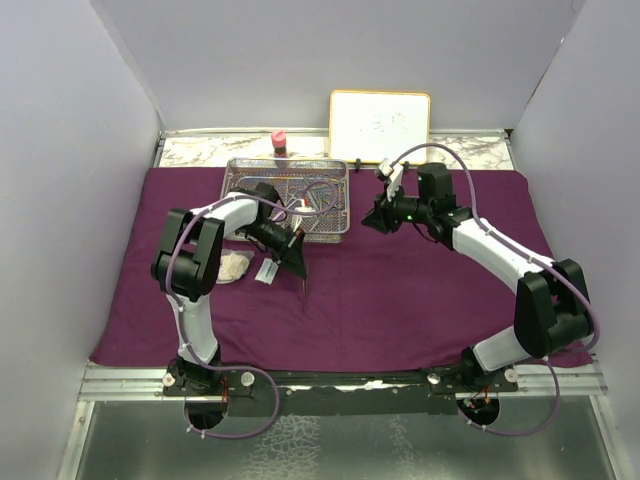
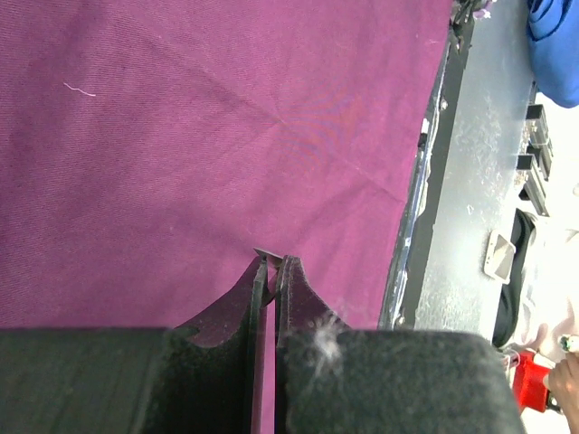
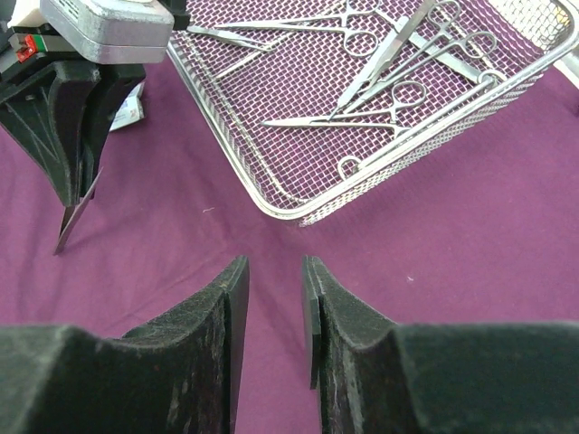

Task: Open and lay out the surgical kit
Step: Place the medical item in the surgical kit.

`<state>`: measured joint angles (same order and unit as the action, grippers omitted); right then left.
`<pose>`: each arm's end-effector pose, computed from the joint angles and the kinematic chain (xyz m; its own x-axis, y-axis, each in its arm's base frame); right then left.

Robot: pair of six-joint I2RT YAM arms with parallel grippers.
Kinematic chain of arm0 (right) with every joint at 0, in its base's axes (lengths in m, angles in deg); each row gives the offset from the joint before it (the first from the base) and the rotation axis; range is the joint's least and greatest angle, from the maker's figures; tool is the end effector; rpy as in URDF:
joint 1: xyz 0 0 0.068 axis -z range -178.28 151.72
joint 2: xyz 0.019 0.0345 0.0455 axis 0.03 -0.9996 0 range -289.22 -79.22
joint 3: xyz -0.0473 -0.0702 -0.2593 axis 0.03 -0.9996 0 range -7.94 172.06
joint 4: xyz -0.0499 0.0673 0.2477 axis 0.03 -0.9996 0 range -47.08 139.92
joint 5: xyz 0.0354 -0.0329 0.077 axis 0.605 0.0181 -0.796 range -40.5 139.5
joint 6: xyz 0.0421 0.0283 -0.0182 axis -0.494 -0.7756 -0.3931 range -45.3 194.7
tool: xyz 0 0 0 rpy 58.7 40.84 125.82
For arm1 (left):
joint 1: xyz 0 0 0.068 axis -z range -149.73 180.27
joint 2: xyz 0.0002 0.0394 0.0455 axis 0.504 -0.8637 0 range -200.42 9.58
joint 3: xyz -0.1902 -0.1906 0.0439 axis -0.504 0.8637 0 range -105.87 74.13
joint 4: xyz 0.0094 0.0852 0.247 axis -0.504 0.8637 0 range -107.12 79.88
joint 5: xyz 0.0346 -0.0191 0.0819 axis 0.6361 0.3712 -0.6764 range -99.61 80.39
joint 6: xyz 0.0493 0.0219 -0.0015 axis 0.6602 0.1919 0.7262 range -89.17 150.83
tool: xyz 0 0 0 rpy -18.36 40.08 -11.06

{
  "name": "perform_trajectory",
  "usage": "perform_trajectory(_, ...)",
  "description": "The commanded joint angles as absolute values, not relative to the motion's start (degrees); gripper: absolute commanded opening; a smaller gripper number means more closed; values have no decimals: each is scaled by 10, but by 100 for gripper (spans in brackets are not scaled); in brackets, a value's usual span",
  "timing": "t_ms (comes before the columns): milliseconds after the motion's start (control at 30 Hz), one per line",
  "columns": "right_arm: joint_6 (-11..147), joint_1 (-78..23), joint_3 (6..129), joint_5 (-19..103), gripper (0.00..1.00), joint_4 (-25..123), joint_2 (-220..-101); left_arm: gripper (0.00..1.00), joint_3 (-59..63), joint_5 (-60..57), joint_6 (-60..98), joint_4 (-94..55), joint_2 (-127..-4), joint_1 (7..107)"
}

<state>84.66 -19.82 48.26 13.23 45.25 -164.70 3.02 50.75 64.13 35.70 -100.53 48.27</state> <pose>0.2970 0.1398 0.2519 -0.3814 -0.3004 -0.8742 -0.8309 0.5258 0.1818 0.3100 -0.1332 0.1623 -0.7249 0.5211 -0.4505 0.6278 0.2305 -0.7435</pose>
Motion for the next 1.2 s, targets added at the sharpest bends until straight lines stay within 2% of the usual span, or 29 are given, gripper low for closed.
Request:
perform_trajectory(0,853,-193,503,136,30,447,-1650,0,6,511,702,389,-1026,481)
perform_trajectory(100,853,-192,504,132,29,444,-1655,0,-5,509,707,389,-1034,480)
perform_trajectory(567,855,-191,510,125,28,437,-1677,13,-25,507,692,383,-1061,471)
perform_trajectory(867,856,-191,515,120,28,433,-1687,25,-13,486,621,339,-1043,471)
perform_trajectory(1167,858,-191,516,118,27,431,-1687,28,8,458,567,289,-1020,471)
